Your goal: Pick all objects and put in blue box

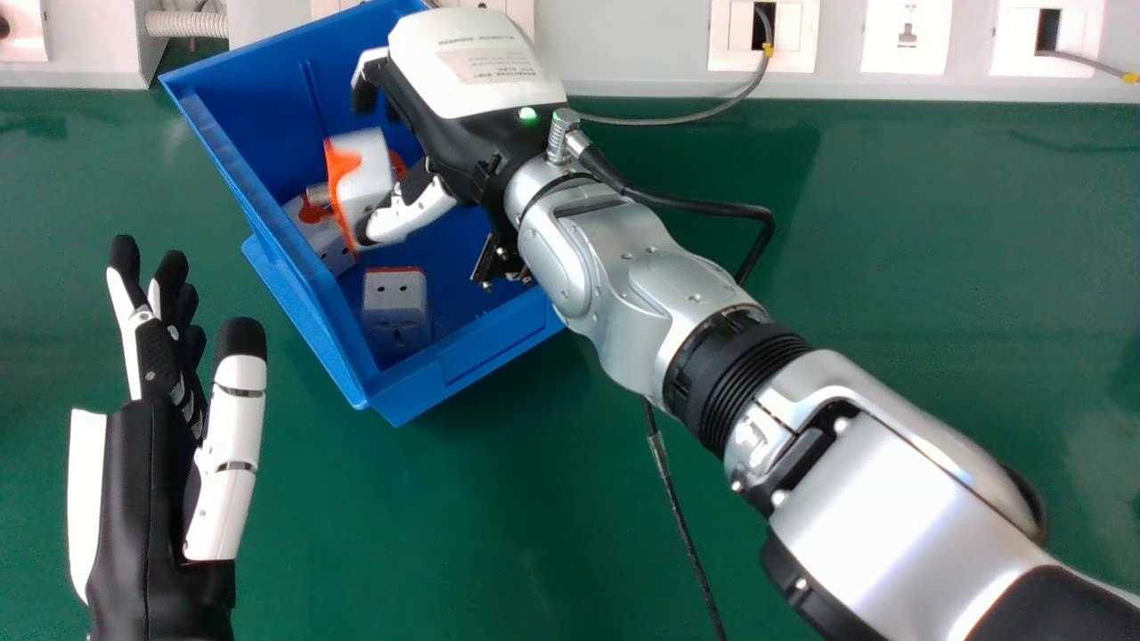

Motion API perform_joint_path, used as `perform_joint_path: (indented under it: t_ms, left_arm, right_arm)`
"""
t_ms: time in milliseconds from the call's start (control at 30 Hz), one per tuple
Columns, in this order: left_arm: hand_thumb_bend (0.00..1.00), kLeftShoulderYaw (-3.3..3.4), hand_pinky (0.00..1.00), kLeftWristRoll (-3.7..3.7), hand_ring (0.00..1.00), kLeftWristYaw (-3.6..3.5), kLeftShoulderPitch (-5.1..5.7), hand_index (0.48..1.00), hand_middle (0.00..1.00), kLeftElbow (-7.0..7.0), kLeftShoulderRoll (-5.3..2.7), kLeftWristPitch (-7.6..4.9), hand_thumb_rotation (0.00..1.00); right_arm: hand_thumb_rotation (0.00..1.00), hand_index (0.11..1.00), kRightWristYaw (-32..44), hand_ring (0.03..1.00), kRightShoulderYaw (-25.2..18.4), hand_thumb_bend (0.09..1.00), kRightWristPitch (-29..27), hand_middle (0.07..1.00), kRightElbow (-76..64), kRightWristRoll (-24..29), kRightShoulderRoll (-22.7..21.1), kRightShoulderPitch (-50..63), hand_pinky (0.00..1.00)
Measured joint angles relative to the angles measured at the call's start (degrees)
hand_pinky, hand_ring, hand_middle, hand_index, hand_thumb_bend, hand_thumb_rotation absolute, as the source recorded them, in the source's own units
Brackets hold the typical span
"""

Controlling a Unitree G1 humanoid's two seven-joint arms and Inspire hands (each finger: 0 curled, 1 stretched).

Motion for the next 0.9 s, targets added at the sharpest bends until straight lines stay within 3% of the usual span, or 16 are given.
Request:
perform_joint_path:
  t_ms: [133,300,500,667,800,900]
  left_arm:
    - [0.33,0.02,1.00,0.22,1.00,0.25,-0.62,1.000,1.00,1.01,0.15,-0.82,0.85]
    - [0.35,0.04,1.00,0.53,1.00,0.28,-0.94,1.000,1.00,1.22,0.24,-0.78,0.85]
    - [0.32,0.05,1.00,-0.43,1.00,0.26,-1.18,1.000,1.00,1.42,0.16,-0.78,0.83]
    - [0.28,0.18,1.00,-0.16,1.00,0.31,-2.41,1.000,1.00,2.77,0.69,-0.89,0.85]
    - [0.28,0.50,1.00,-0.03,1.00,0.33,-3.44,0.996,1.00,4.06,0.92,-1.42,0.85]
    - [0.28,0.77,1.00,-0.03,1.00,0.34,-3.90,0.998,1.00,5.11,1.25,-1.92,0.87]
  right_arm:
    - [0.37,0.918,0.0,0.840,0.5,0.425,0.0,0.944,0.0,0.0,0.0,0.0,0.64]
    - [0.33,0.903,0.0,0.837,0.4,0.355,0.1,0.934,0.0,0.3,0.0,0.0,0.64]
    - [0.30,0.900,-0.8,0.830,-0.4,0.287,0.0,0.926,-1.8,1.0,-0.2,1.4,0.65]
    - [0.29,0.902,-2.5,0.849,-1.5,0.272,-2.4,0.929,-8.2,2.2,-1.5,6.5,0.67]
    - [0.17,0.899,-5.7,0.846,-1.5,0.287,-4.0,0.920,-17.5,1.9,-4.8,13.3,0.68]
    - [0.31,0.924,-7.0,0.880,-1.4,0.259,-5.2,0.942,-29.3,0.1,-8.6,21.6,0.71]
